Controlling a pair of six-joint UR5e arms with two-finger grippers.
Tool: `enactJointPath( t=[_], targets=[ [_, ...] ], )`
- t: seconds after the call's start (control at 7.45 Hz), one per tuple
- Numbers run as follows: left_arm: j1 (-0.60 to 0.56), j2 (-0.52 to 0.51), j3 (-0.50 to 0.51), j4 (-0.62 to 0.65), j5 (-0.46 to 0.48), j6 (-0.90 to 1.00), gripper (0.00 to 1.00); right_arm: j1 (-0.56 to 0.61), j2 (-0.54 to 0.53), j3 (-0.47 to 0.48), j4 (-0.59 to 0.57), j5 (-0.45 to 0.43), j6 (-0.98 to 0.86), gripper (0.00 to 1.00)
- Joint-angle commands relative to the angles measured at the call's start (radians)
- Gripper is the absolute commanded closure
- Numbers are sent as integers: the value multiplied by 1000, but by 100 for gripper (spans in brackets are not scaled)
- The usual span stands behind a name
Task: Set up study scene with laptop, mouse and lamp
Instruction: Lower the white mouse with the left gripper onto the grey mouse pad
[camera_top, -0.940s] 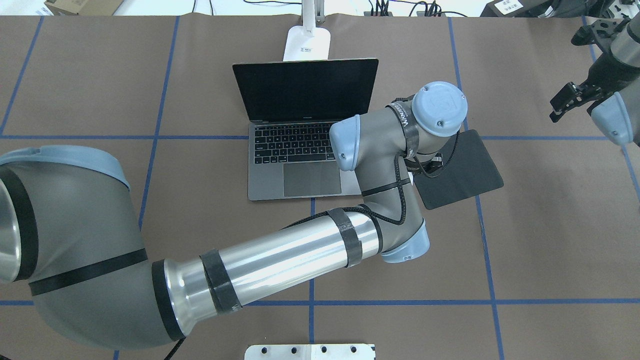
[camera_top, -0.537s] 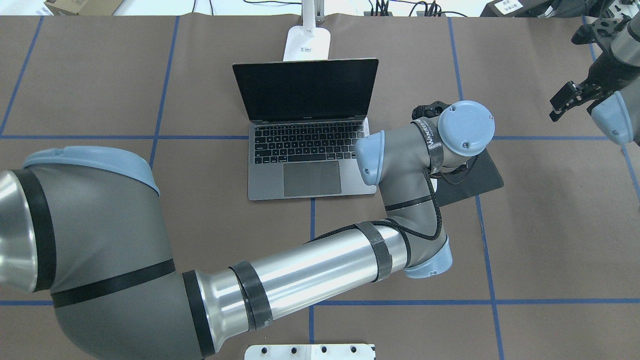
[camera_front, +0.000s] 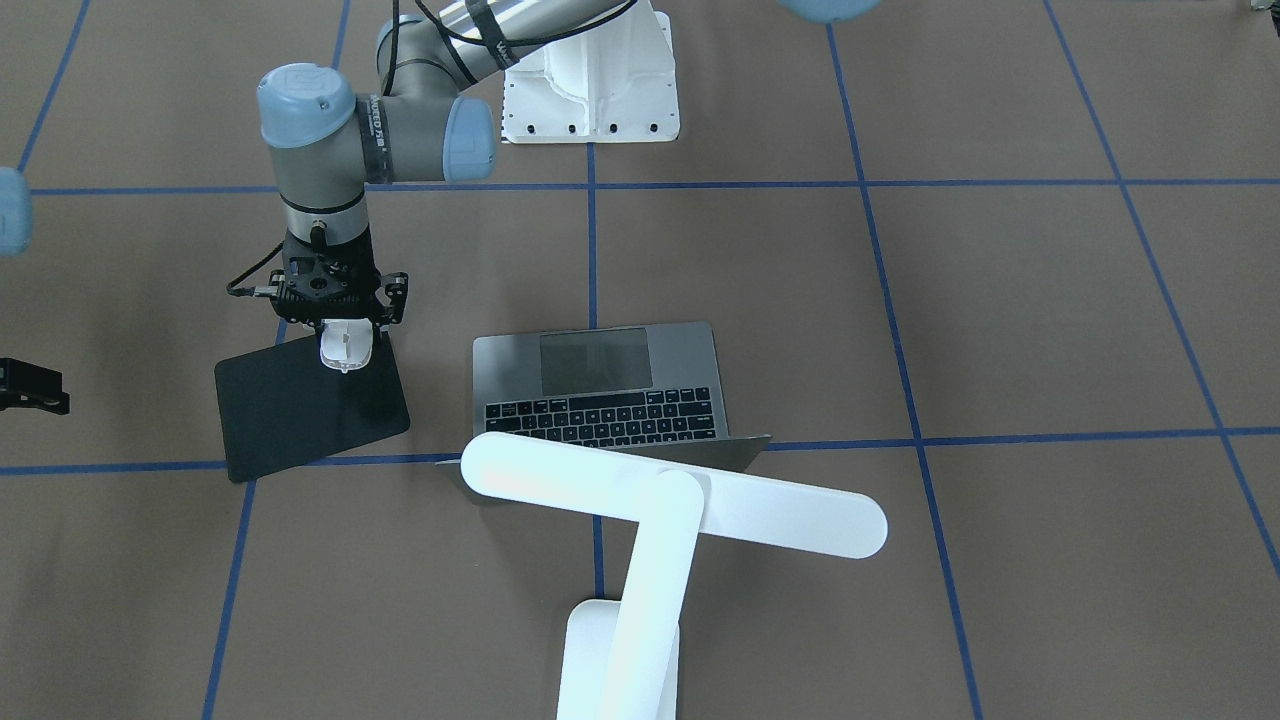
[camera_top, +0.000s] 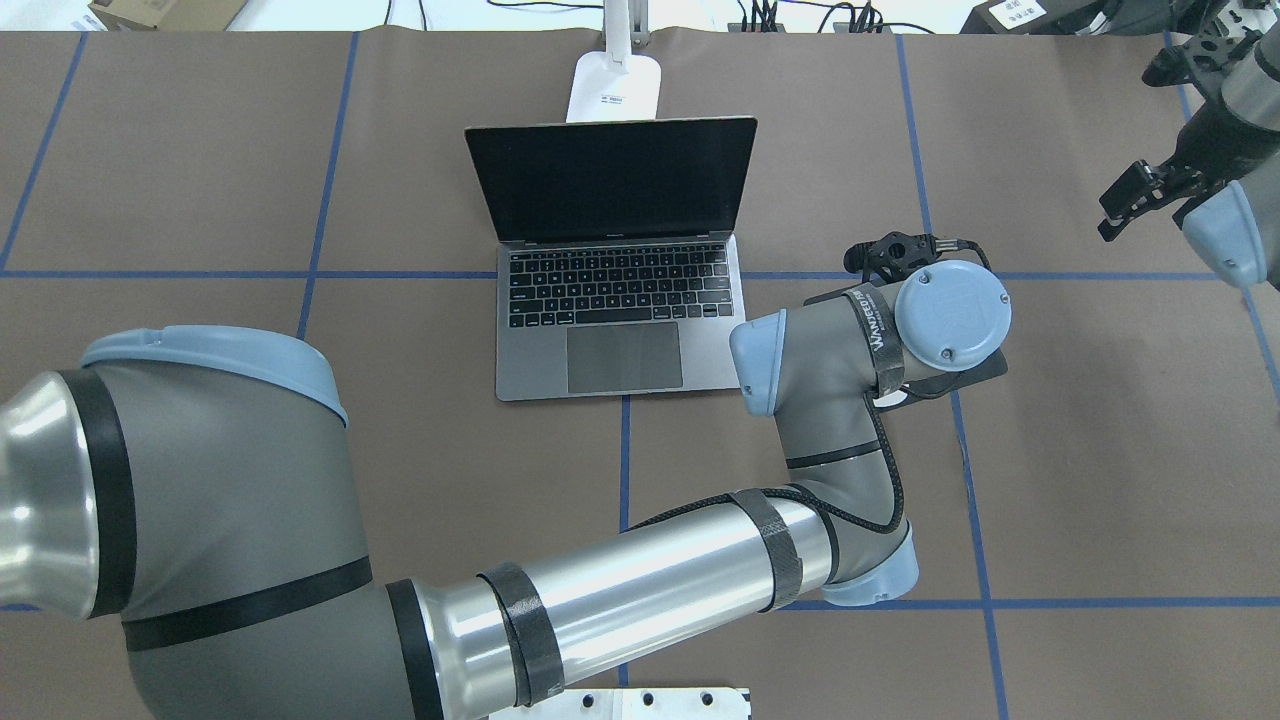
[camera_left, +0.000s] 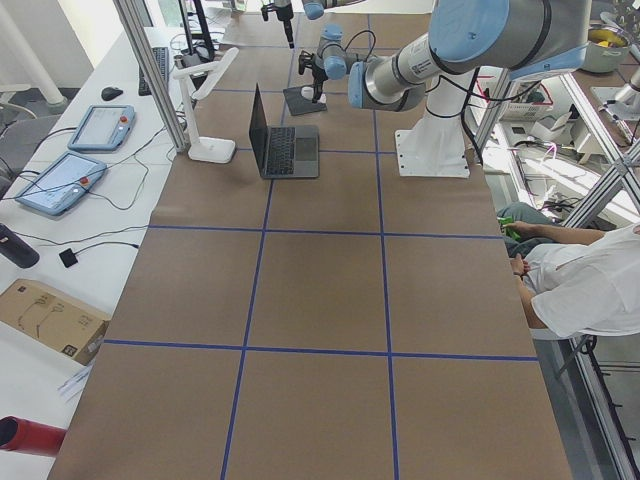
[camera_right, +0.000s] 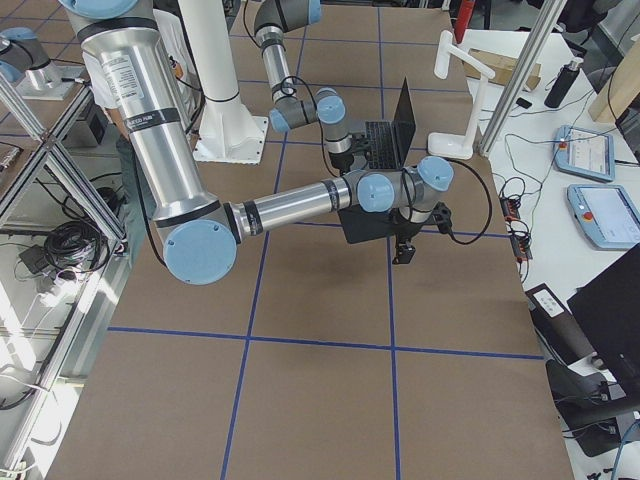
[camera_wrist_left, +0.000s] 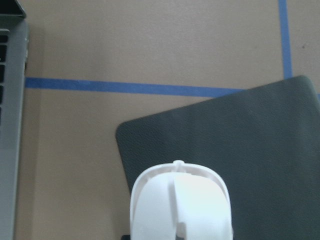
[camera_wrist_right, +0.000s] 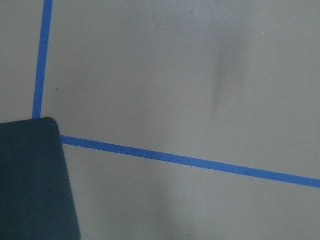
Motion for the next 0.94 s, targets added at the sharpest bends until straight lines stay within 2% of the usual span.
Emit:
enactJointPath(
  t=[0.0, 0.13, 0.54, 0.67, 0.81],
  targets=[
    [3, -1, 11, -38, 32, -18, 55, 0, 0, -3, 0, 0, -1, 1],
    [3, -1, 24, -39, 54, -16, 51, 0, 2, -3, 0, 0, -3, 1],
    [4, -1, 35, -73, 60, -18, 17, 0, -5, -6, 0, -2, -6, 1],
    [3, -1, 35, -74, 60, -16, 12, 0, -3, -6, 0, -2, -6, 1],
    [3, -1, 34, -74, 60, -16, 12, 0, -3, -6, 0, -2, -6, 1]
  ],
)
